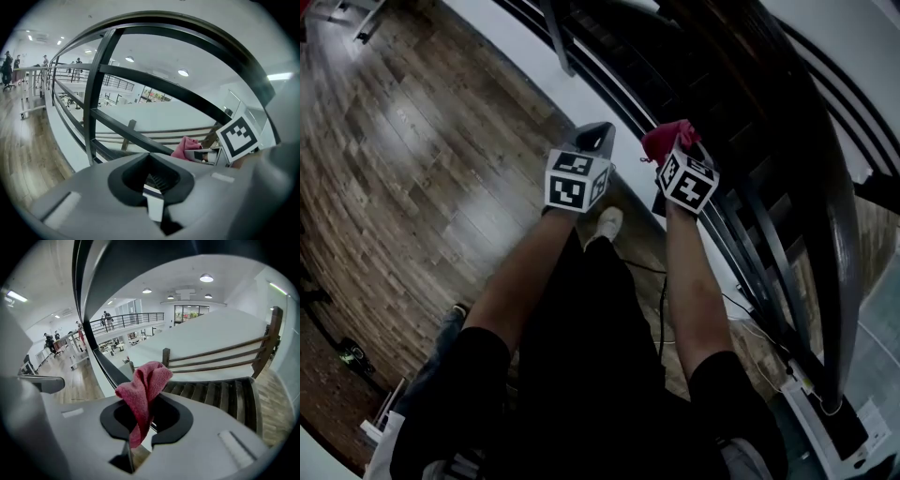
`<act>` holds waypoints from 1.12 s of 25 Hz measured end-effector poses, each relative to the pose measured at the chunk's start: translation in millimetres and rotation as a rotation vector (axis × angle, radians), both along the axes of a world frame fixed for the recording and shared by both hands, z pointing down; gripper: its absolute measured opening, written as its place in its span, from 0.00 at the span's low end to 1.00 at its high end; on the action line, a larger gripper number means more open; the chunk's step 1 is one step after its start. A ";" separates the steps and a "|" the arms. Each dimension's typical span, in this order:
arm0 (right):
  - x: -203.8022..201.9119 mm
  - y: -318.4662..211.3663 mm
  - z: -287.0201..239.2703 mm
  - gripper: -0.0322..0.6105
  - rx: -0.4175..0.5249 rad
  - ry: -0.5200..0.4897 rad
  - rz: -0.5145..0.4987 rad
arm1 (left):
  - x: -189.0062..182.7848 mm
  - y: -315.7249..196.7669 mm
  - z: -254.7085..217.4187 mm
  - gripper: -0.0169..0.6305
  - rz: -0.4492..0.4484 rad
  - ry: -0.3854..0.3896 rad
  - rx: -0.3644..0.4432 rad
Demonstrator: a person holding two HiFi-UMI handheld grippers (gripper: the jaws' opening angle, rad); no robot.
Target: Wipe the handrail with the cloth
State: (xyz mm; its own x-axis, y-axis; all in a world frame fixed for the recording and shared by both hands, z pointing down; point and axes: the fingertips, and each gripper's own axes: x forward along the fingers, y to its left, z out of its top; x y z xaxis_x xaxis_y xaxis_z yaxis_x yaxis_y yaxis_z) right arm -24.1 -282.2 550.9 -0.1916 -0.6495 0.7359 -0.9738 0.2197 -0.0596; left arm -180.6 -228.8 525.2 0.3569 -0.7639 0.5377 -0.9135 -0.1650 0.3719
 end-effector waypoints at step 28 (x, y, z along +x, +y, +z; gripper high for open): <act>90.7 65.2 -4.9 0.13 -0.022 0.059 0.291 | 93.5 11.8 3.9 0.02 0.487 0.022 -0.070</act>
State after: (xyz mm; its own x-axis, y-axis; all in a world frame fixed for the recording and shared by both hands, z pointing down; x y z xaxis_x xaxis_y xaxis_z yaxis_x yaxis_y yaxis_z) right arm 66.6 -217.1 545.9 0.0439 -0.6543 0.7550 -0.9976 -0.0696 -0.0023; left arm -87.0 -217.0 529.1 0.6756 -0.4676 0.5700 -0.7280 -0.5453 0.4156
